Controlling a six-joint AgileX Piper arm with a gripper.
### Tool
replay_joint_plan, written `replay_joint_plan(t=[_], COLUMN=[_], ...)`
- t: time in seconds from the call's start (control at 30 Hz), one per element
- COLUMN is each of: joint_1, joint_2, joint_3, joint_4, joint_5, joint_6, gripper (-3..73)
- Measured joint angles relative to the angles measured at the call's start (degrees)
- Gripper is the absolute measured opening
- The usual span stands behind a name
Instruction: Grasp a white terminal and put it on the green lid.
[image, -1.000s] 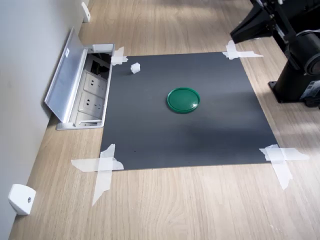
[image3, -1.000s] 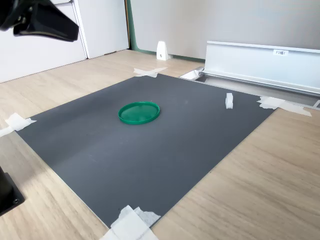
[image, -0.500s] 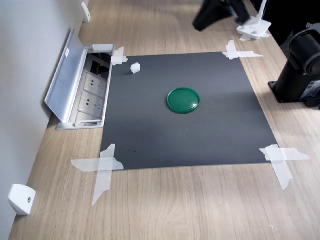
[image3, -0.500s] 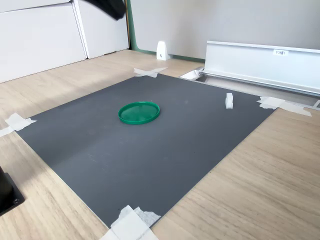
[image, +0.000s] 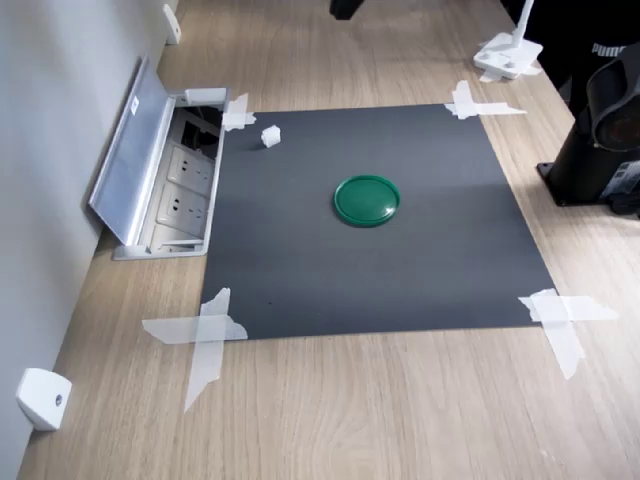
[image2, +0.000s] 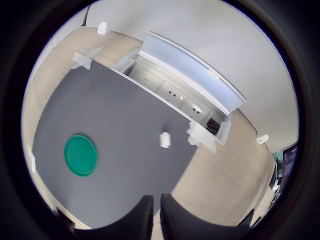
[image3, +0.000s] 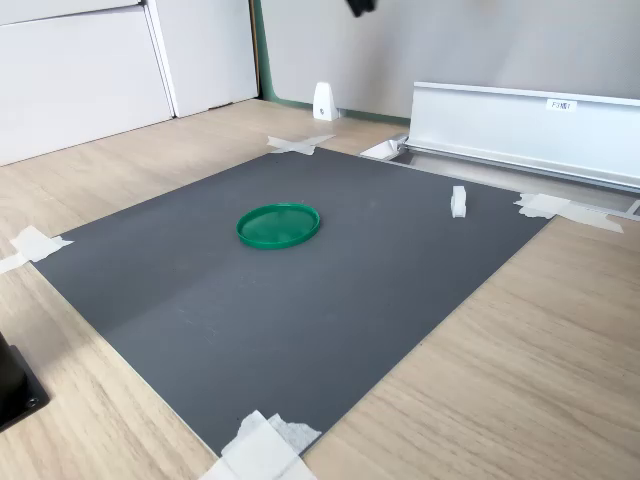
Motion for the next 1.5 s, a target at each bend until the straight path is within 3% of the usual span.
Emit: replay_joint_plan(t=[0.3, 0.4, 0.67, 0.8, 1.5], joint_1=[-0.44, -0.50, -0.50, -0.50, -0.30], joint_2=[7.40, 10.10, 19.49, 25.01, 39.18], joint_3=[-9.13, -12.64, -22.93, -26.06, -26.49], joint_4=[-0.04, -0.04, -0.82, 0.68, 0.01], joint_5=[0.08, -0.37, 3.83, 7.36, 2.66], joint_6=[-0.57, -0.36, -1.14, -0.84, -2.78], gripper=[60.0, 69.7, 72.5, 72.5, 72.5])
